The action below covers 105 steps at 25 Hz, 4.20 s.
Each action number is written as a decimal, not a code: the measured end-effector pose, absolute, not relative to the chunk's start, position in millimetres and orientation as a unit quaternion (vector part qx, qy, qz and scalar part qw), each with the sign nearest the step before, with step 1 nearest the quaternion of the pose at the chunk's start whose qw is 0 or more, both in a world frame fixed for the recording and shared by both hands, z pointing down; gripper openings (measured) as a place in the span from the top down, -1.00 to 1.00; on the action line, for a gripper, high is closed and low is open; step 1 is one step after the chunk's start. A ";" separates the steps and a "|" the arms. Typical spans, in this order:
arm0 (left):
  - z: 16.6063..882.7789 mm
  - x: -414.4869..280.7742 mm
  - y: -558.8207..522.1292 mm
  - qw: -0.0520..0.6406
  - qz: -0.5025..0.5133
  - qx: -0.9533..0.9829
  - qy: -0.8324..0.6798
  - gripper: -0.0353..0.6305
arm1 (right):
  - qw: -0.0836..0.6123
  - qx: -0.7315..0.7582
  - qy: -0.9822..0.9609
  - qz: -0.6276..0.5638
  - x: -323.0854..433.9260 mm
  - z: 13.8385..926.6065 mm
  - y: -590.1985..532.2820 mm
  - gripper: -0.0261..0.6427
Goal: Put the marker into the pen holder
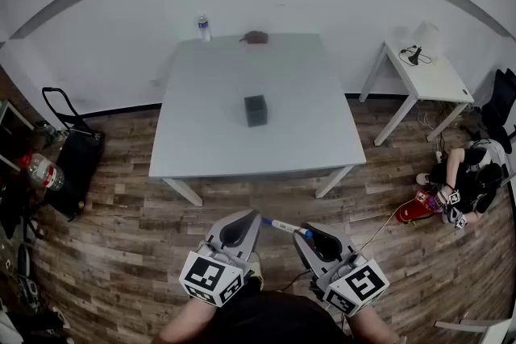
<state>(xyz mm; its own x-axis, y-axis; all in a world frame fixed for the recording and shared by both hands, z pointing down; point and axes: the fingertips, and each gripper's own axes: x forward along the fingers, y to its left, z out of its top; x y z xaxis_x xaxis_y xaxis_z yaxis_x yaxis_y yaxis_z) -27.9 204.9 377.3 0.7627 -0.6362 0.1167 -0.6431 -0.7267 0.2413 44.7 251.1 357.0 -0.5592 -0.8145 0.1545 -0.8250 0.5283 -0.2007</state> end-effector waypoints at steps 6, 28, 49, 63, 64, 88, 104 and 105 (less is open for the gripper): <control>378.8 -50.5 155.1 0.130 0.013 0.933 -0.334 0.88 | 0.022 0.481 -0.868 0.120 20.8 356.9 200.5 0.69; 392.5 -56.5 41.5 0.145 0.011 0.924 -0.353 0.88 | 0.038 0.468 -0.875 0.120 21.7 369.0 77.6 0.69; 401.9 -9.4 -110.7 0.154 0.048 0.890 -0.427 0.88 | 0.086 0.434 -0.883 0.159 85.8 427.4 -118.3 0.69; 429.0 -11.2 -181.6 0.174 0.061 0.897 -0.401 0.88 | 0.208 0.435 -0.858 0.174 60.5 527.8 -206.7 0.69; 432.4 -13.0 -185.7 0.179 0.062 0.897 -0.399 0.88 | 0.226 0.430 -0.856 0.177 56.9 540.0 -210.0 0.69; 466.6 -33.6 -226.8 0.229 0.076 0.897 -0.369 0.88 | 0.341 0.400 -0.829 0.192 30.9 612.5 -227.3 0.59; 446.1 -0.7 -211.2 0.191 0.077 0.914 -0.351 0.88 | 0.214 0.442 -0.851 0.188 42.4 520.4 -218.0 0.76; 444.1 1.0 -210.1 0.188 0.076 0.914 -0.351 0.88 | 0.202 0.445 -0.852 0.188 43.2 512.9 -217.5 0.78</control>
